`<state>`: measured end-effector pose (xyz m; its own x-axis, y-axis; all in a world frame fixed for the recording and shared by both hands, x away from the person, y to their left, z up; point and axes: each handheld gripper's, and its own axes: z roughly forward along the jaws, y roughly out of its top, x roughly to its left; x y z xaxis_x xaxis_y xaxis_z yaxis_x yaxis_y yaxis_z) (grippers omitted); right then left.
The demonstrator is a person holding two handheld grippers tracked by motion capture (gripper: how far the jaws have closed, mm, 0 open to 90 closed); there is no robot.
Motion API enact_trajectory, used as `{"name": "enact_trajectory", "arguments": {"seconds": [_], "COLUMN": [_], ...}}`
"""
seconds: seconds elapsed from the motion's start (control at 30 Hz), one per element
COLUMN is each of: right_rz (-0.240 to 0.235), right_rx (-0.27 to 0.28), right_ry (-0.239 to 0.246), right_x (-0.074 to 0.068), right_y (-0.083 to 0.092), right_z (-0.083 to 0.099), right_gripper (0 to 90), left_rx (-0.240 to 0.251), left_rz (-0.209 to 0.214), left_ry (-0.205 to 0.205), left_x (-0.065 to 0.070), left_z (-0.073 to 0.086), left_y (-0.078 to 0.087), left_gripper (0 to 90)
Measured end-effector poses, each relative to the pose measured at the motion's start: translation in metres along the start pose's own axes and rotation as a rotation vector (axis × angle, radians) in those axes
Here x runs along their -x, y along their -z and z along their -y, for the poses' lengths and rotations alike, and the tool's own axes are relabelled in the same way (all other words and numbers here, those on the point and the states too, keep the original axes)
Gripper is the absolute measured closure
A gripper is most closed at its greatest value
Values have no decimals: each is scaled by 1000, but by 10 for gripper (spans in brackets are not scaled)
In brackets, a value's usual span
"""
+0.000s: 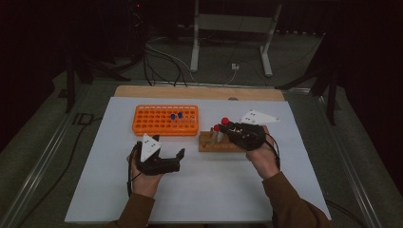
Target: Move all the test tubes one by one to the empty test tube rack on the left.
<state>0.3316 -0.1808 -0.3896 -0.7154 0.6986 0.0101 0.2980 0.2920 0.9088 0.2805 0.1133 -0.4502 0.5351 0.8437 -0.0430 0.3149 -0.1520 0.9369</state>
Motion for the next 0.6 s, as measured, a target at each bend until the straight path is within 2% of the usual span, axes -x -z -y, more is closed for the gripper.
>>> {"name": "enact_trajectory", "arguments": {"seconds": [0.33,0.43,0.6], "right_rz": [-60,-74,-95], "right_rx": [-20,-28,-35], "right_ry": [0,3,6], "right_x": [-17,-22,-29], "right_y": [-12,-16,-22], "right_z": [1,1,1], "right_gripper": [743,743,743], "left_rx": [-9,-17,-24], "left_rz": [114,135,147], "left_ry": [-54,-63,-71], "left_x": [31,37,46], "left_z": [-18,-21,-24], "left_y": [-25,-31,-39], "left_gripper": [128,165,229]}}
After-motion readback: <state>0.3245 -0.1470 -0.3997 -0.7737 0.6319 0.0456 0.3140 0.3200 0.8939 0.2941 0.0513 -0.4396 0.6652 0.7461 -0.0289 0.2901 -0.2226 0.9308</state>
